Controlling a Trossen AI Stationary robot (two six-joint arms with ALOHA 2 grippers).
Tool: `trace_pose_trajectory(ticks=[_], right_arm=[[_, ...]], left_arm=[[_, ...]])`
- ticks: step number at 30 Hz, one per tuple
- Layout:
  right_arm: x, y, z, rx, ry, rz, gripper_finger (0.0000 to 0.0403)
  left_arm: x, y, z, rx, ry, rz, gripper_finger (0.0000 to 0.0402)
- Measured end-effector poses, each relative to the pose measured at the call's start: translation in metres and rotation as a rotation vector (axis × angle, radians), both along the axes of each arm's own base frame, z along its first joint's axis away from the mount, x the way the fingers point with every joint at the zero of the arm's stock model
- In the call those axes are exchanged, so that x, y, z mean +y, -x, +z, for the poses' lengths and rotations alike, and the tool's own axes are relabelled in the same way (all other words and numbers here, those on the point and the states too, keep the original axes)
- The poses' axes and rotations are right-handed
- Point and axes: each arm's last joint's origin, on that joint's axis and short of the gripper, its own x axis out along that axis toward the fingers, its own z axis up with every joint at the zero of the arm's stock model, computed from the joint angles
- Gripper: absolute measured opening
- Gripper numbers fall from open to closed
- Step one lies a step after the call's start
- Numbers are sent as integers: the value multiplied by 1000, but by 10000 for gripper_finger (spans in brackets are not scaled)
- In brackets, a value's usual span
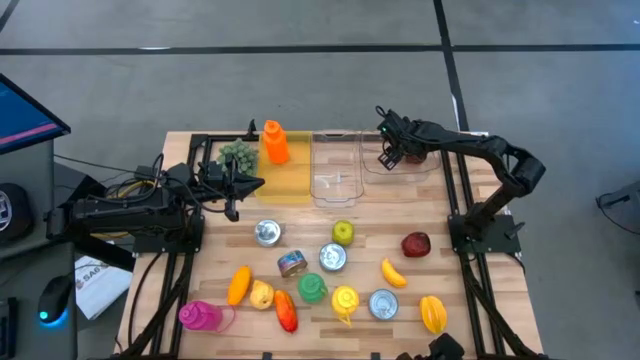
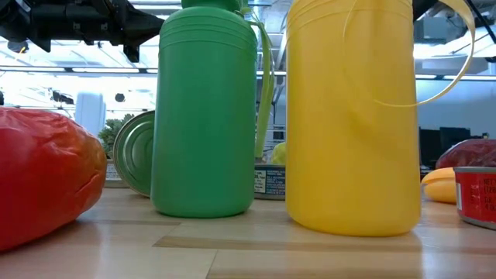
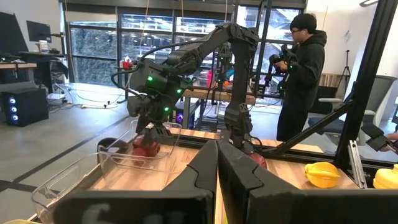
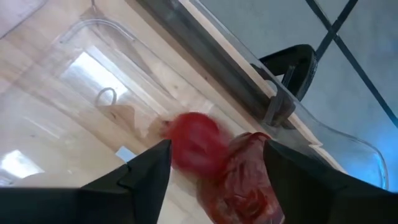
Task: Pick & Place Food Item
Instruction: Put the red pomegranate into the right transparent bin, then put the blue tuna can into the left transparent bin
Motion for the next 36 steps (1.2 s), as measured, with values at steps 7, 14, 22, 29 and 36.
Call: trace_pose_trajectory(ticks=[7, 14, 22, 29, 36], right_arm=[[1, 1, 1, 5, -4, -1, 257], [18, 2, 26, -56, 47, 40, 215], [55, 1, 67, -214, 121, 165, 155], [96, 2, 94, -324, 166, 304, 118], [134, 2, 109, -417, 162, 431, 107]], left_arm=[[0, 0, 0, 0, 0, 0, 1], [0, 0, 0, 0, 0, 0, 1], [0, 0, 0, 0, 0, 0, 1], [0, 0, 0, 0, 0, 0, 1], [0, 0, 0, 0, 0, 0, 1]])
